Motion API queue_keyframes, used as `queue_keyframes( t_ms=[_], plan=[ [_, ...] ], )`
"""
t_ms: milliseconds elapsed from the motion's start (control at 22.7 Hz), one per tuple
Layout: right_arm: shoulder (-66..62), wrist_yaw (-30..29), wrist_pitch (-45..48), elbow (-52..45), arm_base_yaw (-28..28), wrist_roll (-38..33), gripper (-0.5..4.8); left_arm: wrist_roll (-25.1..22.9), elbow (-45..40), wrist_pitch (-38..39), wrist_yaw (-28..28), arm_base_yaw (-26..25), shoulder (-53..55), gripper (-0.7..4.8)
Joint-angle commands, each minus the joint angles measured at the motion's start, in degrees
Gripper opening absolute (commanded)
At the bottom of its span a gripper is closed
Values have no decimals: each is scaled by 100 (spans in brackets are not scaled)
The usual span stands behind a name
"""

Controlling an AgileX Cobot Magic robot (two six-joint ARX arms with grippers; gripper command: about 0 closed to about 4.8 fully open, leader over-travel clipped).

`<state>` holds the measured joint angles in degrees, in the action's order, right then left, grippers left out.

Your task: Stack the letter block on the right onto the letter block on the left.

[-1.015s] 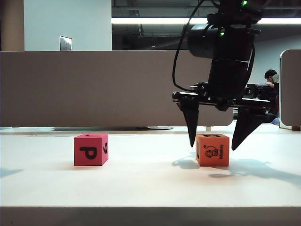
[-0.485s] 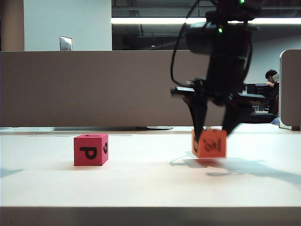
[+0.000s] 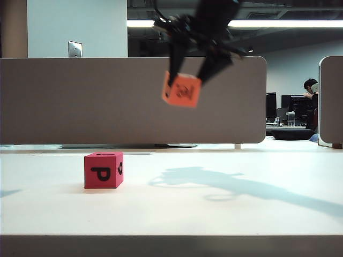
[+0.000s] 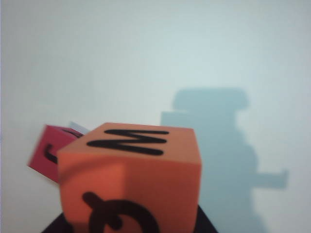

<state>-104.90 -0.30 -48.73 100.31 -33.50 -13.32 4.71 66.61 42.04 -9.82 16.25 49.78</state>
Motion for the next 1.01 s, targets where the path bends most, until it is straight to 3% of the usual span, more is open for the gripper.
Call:
queue_keyframes(
  t_ms=[44, 309, 441, 706, 1015],
  plan=[
    [-409, 179, -352, 833, -321, 289, 238, -22, 46, -74, 13, -2, -13, -6],
    [-1578, 142, -1110, 2090, -903, 940, 237, -22, 46, -48, 13, -2, -13, -6],
    [-1853, 177, -1222, 2129, -1078, 1799, 237, -24, 46, -50, 15, -2, -13, -6],
    [-1921, 155, -1117, 2127, -1126, 2072, 237, -28, 46, 57, 15, -2, -13, -6],
    [-1943, 17, -1097, 2127, -1126, 3250, 239, -177, 46, 59, 15, -2, -13, -6]
  ],
)
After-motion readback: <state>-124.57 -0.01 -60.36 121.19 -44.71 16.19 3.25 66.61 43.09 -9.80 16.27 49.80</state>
